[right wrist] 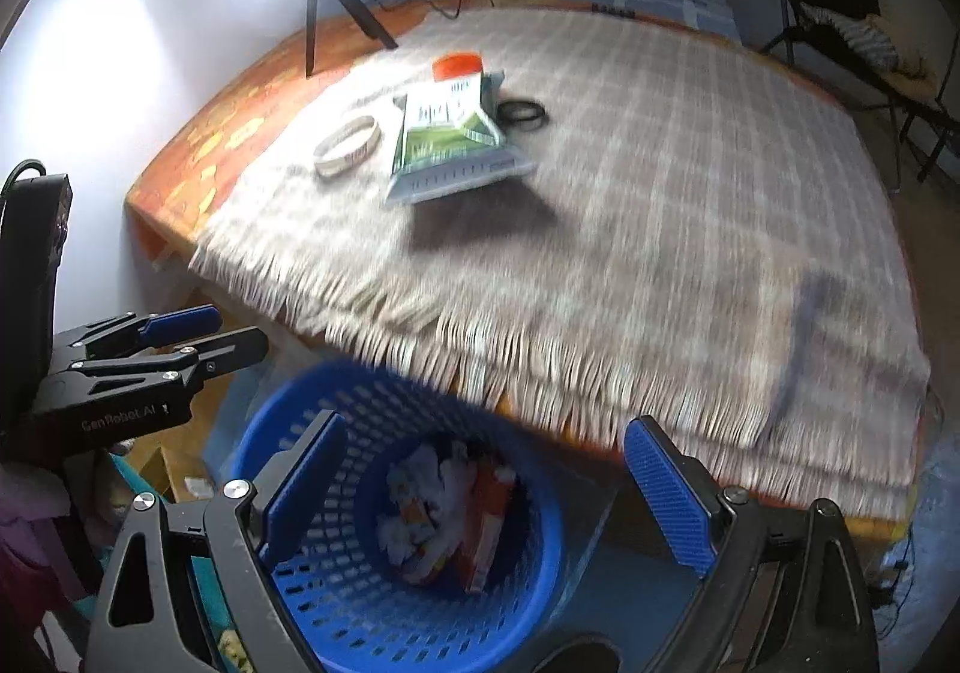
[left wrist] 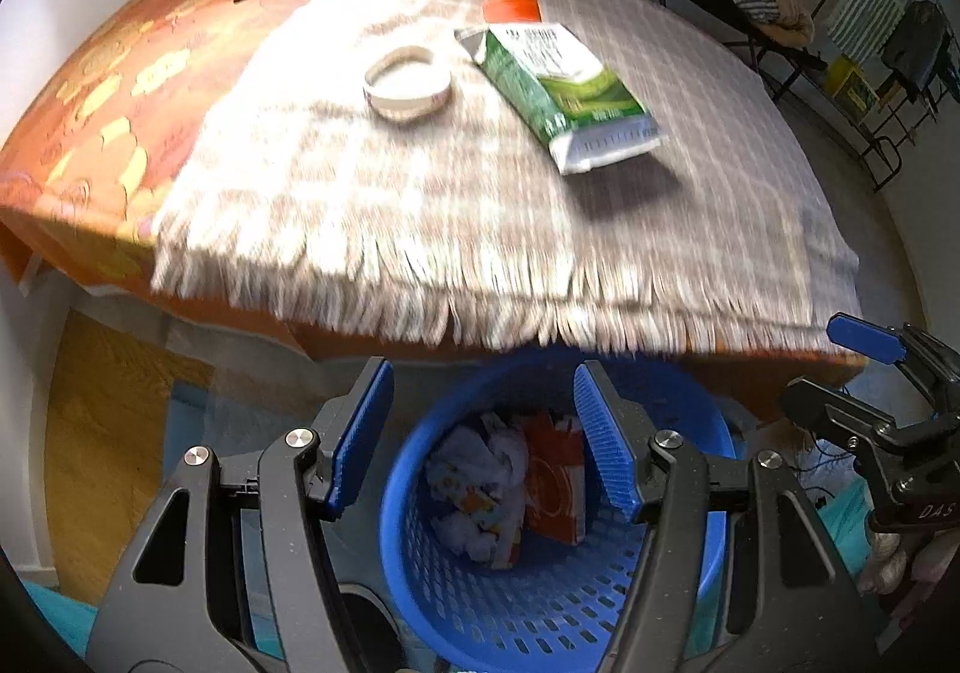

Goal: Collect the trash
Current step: 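Grasp the white rubber band with left tool while right tool grasps the milk pouch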

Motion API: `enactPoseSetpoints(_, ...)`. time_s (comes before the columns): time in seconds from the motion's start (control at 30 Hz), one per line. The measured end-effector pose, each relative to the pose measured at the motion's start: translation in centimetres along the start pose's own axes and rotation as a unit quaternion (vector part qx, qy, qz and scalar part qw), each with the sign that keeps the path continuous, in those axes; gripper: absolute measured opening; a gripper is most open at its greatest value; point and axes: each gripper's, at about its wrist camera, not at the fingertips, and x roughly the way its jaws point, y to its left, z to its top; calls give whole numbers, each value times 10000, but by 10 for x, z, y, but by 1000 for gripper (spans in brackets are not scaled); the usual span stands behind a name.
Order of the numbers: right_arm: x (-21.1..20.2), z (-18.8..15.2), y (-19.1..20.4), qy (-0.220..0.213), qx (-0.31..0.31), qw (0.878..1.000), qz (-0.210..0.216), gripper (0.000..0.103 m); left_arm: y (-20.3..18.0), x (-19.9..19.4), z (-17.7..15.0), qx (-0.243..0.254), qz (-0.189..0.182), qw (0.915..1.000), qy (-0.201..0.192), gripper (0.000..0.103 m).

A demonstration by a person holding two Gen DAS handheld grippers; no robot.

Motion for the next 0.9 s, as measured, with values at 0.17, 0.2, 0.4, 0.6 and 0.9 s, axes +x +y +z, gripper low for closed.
enactPoseSetpoints(0.17,-2,21,0,-241,-80,9997,-45,98,9,0,23,-55,8,10000,-77,64)
enactPoseSetpoints(0.2,-2,26,0,-282,-65,9996,-31,98,11,1,27,-74,3,9999,-85,64)
enactPoseSetpoints(0.4,6,55,2,-254,-207,9994,-107,98,25,10,56,-163,-24,9998,-103,64)
enactPoseSetpoints(0.6,24,81,10,-159,-488,9986,-105,98,35,22,86,-192,-93,9997,-87,64)
enactPoseSetpoints(0.9,59,114,16,16,-629,9980,32,98,43,50,123,-140,-101,9998,44,64)
